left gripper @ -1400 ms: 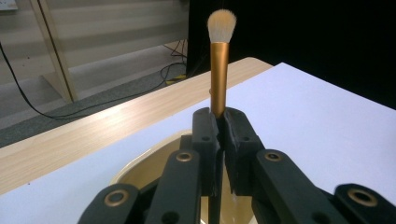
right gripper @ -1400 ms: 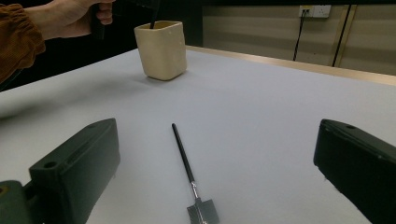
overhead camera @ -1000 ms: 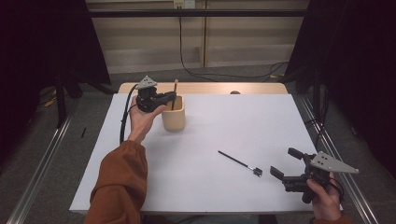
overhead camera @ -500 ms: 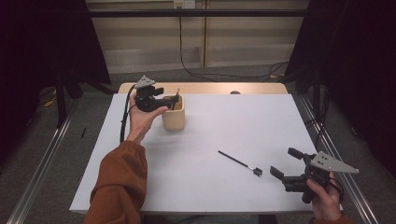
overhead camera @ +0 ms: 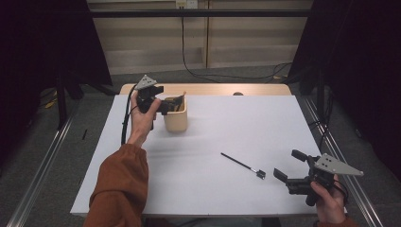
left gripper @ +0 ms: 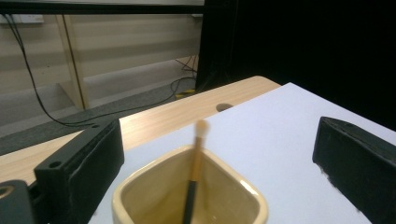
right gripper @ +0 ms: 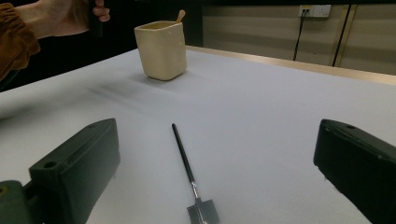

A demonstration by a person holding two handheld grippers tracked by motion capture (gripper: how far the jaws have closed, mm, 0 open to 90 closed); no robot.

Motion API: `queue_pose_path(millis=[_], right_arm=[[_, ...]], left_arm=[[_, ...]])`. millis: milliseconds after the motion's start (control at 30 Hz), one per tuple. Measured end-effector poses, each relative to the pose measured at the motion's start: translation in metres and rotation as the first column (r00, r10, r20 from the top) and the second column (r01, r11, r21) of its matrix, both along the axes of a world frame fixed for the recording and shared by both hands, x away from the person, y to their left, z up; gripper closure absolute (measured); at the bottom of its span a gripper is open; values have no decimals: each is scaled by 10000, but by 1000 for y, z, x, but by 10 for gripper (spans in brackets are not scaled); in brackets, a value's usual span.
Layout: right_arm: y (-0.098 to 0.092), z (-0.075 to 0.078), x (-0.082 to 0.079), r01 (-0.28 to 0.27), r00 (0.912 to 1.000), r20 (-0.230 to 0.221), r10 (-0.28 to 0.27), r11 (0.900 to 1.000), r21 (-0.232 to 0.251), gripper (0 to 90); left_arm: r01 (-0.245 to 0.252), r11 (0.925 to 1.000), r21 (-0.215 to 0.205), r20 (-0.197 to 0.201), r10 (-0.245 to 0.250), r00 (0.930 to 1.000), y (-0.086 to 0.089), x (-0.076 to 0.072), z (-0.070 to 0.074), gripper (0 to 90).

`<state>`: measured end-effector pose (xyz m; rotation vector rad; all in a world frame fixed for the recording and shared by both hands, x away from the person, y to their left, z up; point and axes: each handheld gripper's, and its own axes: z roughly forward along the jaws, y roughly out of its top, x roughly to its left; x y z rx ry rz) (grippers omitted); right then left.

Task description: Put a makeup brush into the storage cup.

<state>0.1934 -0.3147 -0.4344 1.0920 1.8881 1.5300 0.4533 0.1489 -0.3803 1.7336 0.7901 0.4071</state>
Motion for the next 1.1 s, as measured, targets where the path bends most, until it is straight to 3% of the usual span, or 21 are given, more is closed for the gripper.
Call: queue_pose_path(millis=[267,300,467,733,1100], right_arm=[[0,0,0,7,10000,6,-7,10000,18,0],[0,0,-1,10,10000,-15,-10,10000,32,0],[0,0,0,9,10000,8,-9,10000,20,0],[0,0,0,-8,10000,-6,8,10000,32,0],[0,0,0,-2,10000,-1,2,10000,6,0]], left_arm=[[-167,9992,364,9,167,9999,7,-8,1,20],[-181,9996,206,27,181,9998,9,-9,1,20],[-242,9993,297,224,236,9995,12,-14,3,20],[-343,9991,268,41,342,9994,17,-26,-2,20],[-94,9998,194,-220,98,9997,24,-48,-15,21]])
